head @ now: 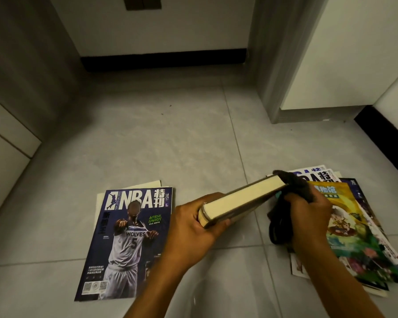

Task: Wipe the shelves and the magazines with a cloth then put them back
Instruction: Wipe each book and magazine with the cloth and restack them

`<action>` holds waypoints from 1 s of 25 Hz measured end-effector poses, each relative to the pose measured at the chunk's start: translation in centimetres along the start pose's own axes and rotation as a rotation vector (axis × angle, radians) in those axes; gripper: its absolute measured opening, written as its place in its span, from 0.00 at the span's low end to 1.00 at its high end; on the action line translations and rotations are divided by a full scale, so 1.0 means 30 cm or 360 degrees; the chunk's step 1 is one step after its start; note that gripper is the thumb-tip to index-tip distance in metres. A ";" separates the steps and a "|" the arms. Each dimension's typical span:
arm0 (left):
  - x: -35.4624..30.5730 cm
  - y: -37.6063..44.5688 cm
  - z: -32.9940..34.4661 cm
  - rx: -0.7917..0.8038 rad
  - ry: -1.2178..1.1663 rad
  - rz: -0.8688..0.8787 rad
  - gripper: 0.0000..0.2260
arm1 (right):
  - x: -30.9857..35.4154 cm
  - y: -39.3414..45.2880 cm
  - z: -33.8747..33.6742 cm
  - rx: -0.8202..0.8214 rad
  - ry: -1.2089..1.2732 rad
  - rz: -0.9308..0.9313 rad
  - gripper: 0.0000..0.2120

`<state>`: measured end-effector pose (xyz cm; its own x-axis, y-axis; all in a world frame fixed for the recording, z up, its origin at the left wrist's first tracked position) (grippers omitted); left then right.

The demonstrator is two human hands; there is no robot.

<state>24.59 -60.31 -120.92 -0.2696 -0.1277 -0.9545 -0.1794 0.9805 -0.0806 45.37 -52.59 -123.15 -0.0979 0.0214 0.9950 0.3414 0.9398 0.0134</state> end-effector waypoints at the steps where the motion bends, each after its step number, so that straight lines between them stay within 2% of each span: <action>1: -0.006 0.002 0.000 0.0054 0.0038 0.0010 0.23 | -0.001 -0.033 -0.016 0.0008 0.0279 0.0368 0.09; 2: -0.008 0.004 -0.004 0.0107 0.0093 0.0026 0.23 | 0.000 -0.074 -0.029 0.0085 0.0502 0.0645 0.07; 4: -0.005 0.002 -0.009 0.0254 0.0321 0.0093 0.25 | 0.026 -0.150 -0.061 0.0311 0.0863 0.0959 0.11; 6: 0.017 -0.002 -0.014 0.0425 0.0598 0.0208 0.29 | 0.047 -0.169 -0.102 0.0382 0.0945 0.1154 0.21; 8: 0.035 -0.008 -0.014 0.0527 0.0681 0.0283 0.29 | 0.049 -0.171 -0.132 0.0448 0.0841 0.1280 0.23; 11: 0.067 -0.042 0.009 0.0435 0.0605 0.0372 0.22 | 0.019 -0.223 -0.140 0.0509 0.0801 0.1376 0.21; 13: 0.083 -0.068 0.006 0.0345 0.0305 0.0224 0.22 | -0.015 -0.244 -0.148 0.0389 0.0859 0.1367 0.25; 14: 0.081 -0.079 -0.004 0.0410 0.0088 0.0094 0.27 | -0.023 -0.246 -0.153 0.0312 0.0910 0.1336 0.28; 16: 0.057 -0.096 -0.027 0.0690 -0.0500 -0.0212 0.38 | -0.020 -0.222 -0.167 0.0320 0.0917 0.1160 0.37; 17: 0.039 -0.097 -0.030 0.0748 -0.0917 -0.0373 0.41 | -0.015 -0.202 -0.182 0.0349 0.0858 0.1059 0.41; 19: 0.012 -0.085 -0.007 0.0579 -0.1572 -0.0727 0.43 | 0.035 -0.175 -0.200 0.0483 0.0772 0.0896 0.39; 21: 0.011 -0.080 0.054 0.0360 -0.1569 -0.1032 0.34 | 0.068 -0.141 -0.197 0.0596 0.0514 0.0749 0.34; 22: 0.019 -0.083 0.083 0.0280 -0.1511 -0.1114 0.31 | 0.062 -0.119 -0.194 0.0599 0.0245 0.0556 0.27; 23: 0.035 -0.087 0.102 0.0195 -0.1502 -0.1146 0.29 | 0.061 -0.097 -0.189 0.0561 -0.0203 0.0221 0.20; 24: 0.045 -0.091 0.111 0.0109 -0.1489 -0.1140 0.30 | 0.066 -0.084 -0.179 0.0455 -0.0658 -0.0108 0.18; 25: 0.048 -0.096 0.113 0.0052 -0.1443 -0.1114 0.30 | 0.069 -0.090 -0.162 0.0366 -0.0983 -0.0401 0.20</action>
<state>27.92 -62.82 -123.03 0.6631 -0.5051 -0.5524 0.0071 0.7421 -0.6702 48.80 -56.72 -120.63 -0.6838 -0.0805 0.7252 0.0390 0.9884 0.1465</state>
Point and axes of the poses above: each hand's wrist, its own y-axis towards the middle knuckle, its own z-axis out of the palm, x = y × z, the point moved 1 cm from there along y, towards the middle knuckle, and after that the axes turned 11 degrees about -z, right-handed, at the moved point
